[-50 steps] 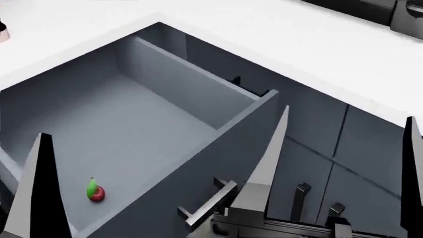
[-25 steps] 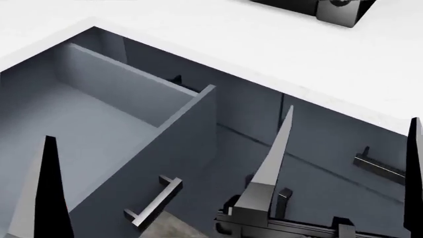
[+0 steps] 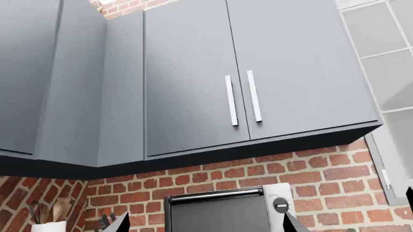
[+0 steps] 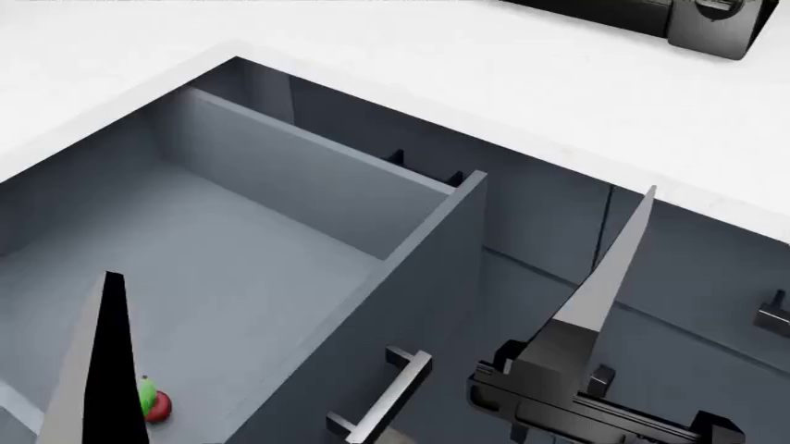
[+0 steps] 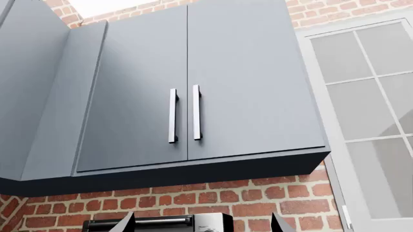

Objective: Close the right drawer.

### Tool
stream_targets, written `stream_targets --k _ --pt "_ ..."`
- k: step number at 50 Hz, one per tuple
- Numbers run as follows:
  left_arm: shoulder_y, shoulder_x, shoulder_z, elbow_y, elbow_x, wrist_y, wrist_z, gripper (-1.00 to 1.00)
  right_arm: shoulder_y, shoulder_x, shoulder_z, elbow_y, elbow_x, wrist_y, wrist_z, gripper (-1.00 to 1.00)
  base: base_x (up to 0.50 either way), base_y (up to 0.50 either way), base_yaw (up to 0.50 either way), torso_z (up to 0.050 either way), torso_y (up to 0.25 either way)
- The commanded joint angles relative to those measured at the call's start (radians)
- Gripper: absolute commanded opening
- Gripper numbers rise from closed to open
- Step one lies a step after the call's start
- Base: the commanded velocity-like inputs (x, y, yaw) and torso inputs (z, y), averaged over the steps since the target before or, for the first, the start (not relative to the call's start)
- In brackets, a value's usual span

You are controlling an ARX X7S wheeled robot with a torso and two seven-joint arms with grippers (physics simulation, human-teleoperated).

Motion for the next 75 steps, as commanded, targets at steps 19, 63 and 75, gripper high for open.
stream_targets --k 19,63,75 --pt "-0.021 -0.002 0.035 -0.009 0.001 0.012 -0.012 1.00 0.007 0.007 -0.019 -0.011 -0.010 0.004 0.018 1.00 0.50 0.13 0.00 0.000 0.000" --pt "-0.102 0.027 0.105 0.007 0.014 -0.039 0.020 1.00 0.008 0.036 -0.024 0.004 0.010 -0.015 0.024 1.00 0.12 -0.15 0.00 0.000 0.001" --pt "-0.092 0.027 0.128 -0.008 0.028 -0.015 0.015 1.00 0.002 0.039 -0.024 0.016 0.008 -0.044 0.040 1.00 0.41 -0.33 0.00 0.000 0.000"
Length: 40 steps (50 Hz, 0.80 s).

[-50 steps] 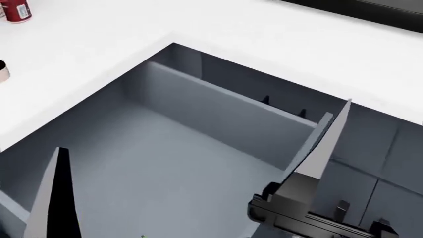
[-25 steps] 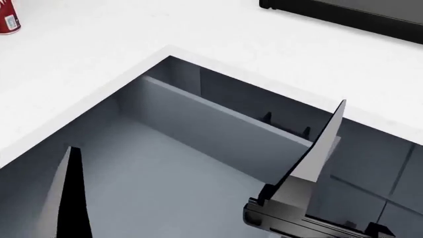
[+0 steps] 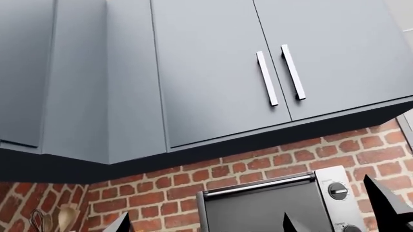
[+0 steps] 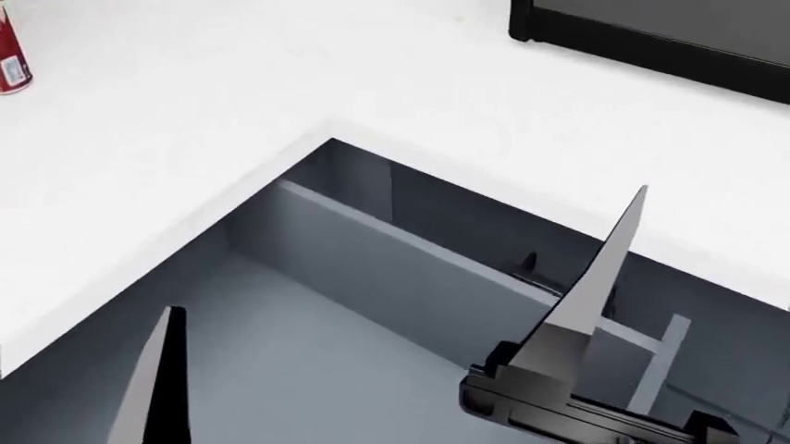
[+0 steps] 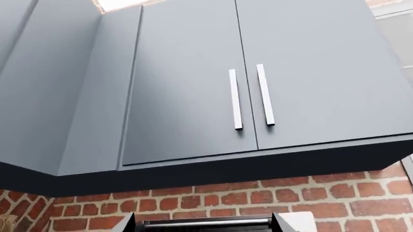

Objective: Close the right drawer.

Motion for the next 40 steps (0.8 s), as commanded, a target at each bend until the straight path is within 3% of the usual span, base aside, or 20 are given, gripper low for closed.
stream_targets --k 1,30,33,40 --pt "-0.003 0.001 0.021 -0.004 0.009 0.005 -0.006 1.00 -0.007 0.003 0.005 0.007 0.007 -0.028 0.015 1.00 0.40 -0.34 0.00 0.000 0.000" --pt "0.003 0.008 0.050 -0.046 0.028 0.036 -0.003 1.00 -0.001 0.036 0.019 0.058 0.018 -0.056 0.020 1.00 0.00 0.00 0.00 0.000 0.001" --pt "0.005 0.004 0.047 -0.066 0.023 0.056 0.005 1.00 0.010 0.062 0.060 0.061 0.021 -0.012 0.011 1.00 0.00 0.00 0.00 0.000 0.000" --pt "0.009 0.013 0.049 -0.145 0.014 0.116 0.057 1.00 -0.118 0.155 0.336 0.050 0.057 0.087 0.018 1.00 0.00 0.00 0.00 0.000 0.000"
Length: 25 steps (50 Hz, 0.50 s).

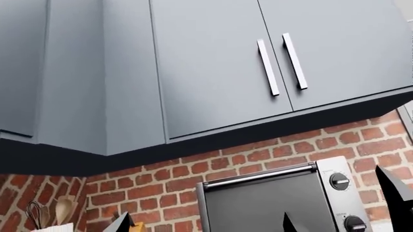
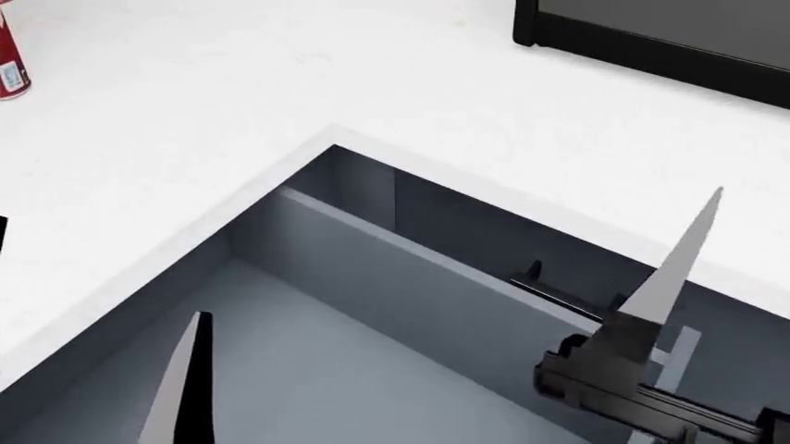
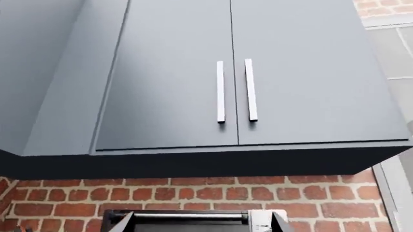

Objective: Close the right drawer.

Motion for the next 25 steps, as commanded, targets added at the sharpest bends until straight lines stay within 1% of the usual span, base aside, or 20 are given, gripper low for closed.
stream_targets --k 1,6,7,10,13,14,15,17,18,25 --pt "0.009 0.010 0.007 -0.087 -0.004 0.066 0.049 1.00 -0.143 0.089 0.297 0.005 0.044 0.082 0.009 1.00 0.00 0.00 0.00 0.000 0.000" --pt "0.013 0.041 0.020 -0.105 0.010 0.053 0.051 1.00 -0.269 0.072 0.526 0.023 0.160 0.046 0.002 1.00 0.00 0.00 0.00 0.000 0.000" --pt "0.010 0.051 0.023 -0.110 0.009 0.043 0.053 1.00 -0.300 0.057 0.588 0.040 0.208 0.023 -0.006 1.00 0.00 0.00 0.00 0.000 0.000" --pt "0.007 0.067 0.029 -0.119 0.014 0.029 0.055 1.00 -0.365 0.031 0.676 0.086 0.246 -0.034 -0.019 1.00 0.00 0.00 0.00 0.000 0.000" --pt "0.009 0.072 0.034 -0.127 0.018 0.024 0.060 1.00 -0.405 0.007 0.724 0.150 0.263 -0.081 -0.026 1.00 0.00 0.00 0.00 0.000 0.000" --pt "0.021 0.056 0.033 -0.133 0.020 0.041 0.058 1.00 -0.377 -0.049 0.724 0.300 0.303 -0.231 -0.084 1.00 0.00 0.00 0.00 0.000 0.000" --pt "0.021 0.054 0.032 -0.132 0.020 0.042 0.057 1.00 -0.360 -0.053 0.723 0.450 0.303 -0.281 -0.092 1.00 0.00 0.00 0.00 0.000 0.000" --pt "0.022 0.052 0.031 -0.132 0.021 0.043 0.057 1.00 -0.345 -0.055 0.722 0.750 0.307 -0.323 -0.108 1.00 0.00 0.00 0.00 0.000 0.000" --pt "0.022 0.052 0.031 -0.133 0.021 0.044 0.057 1.00 -0.332 -0.055 0.720 0.843 0.306 -0.352 -0.115 1.00 0.00 0.00 0.00 0.000 0.000" --pt "0.027 0.055 0.035 -0.131 0.025 0.040 0.057 1.00 -0.288 -0.050 0.708 1.028 0.289 -0.437 -0.133 1.00 0.00 0.00 0.00 0.000 0.000"
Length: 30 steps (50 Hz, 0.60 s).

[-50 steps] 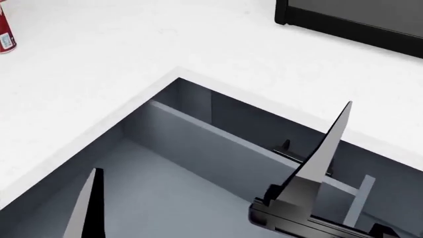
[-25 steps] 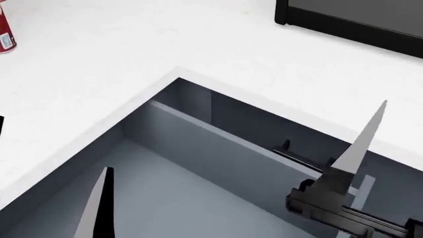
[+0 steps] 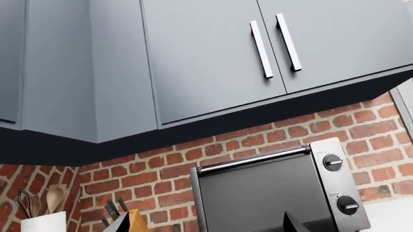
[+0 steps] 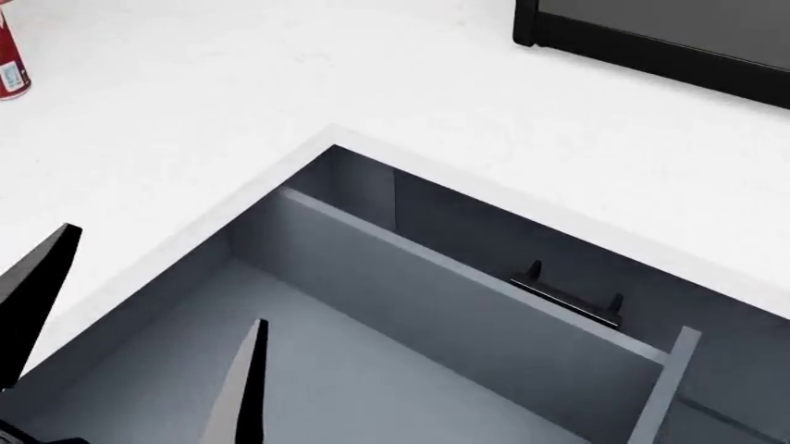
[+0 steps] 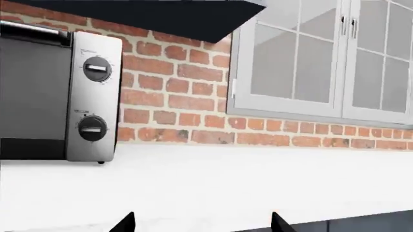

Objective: Close the right drawer.

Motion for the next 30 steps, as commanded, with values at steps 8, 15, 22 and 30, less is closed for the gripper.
stream_targets --k 8,15,22,30 --pt "0.012 0.002 0.005 -0.007 0.010 0.004 0.003 1.00 0.101 -0.008 0.050 0.762 0.003 -0.318 -0.075 1.00 0.00 0.00 0.00 0.000 0.000" --pt "0.012 0.004 0.006 0.000 0.010 -0.002 0.005 1.00 0.275 0.033 0.008 1.232 -0.034 -0.535 -0.122 1.00 0.00 0.00 0.00 0.000 0.000" --pt "0.013 0.006 0.009 0.007 0.012 -0.010 0.004 1.00 0.447 0.048 -0.030 1.573 -0.077 -0.682 -0.179 1.00 0.00 0.00 0.00 0.000 0.000" --pt "0.020 -0.011 0.004 0.019 0.015 0.000 0.000 1.00 0.534 0.010 -0.082 1.574 -0.140 -0.624 -0.173 1.00 0.00 0.00 0.00 0.000 0.000"
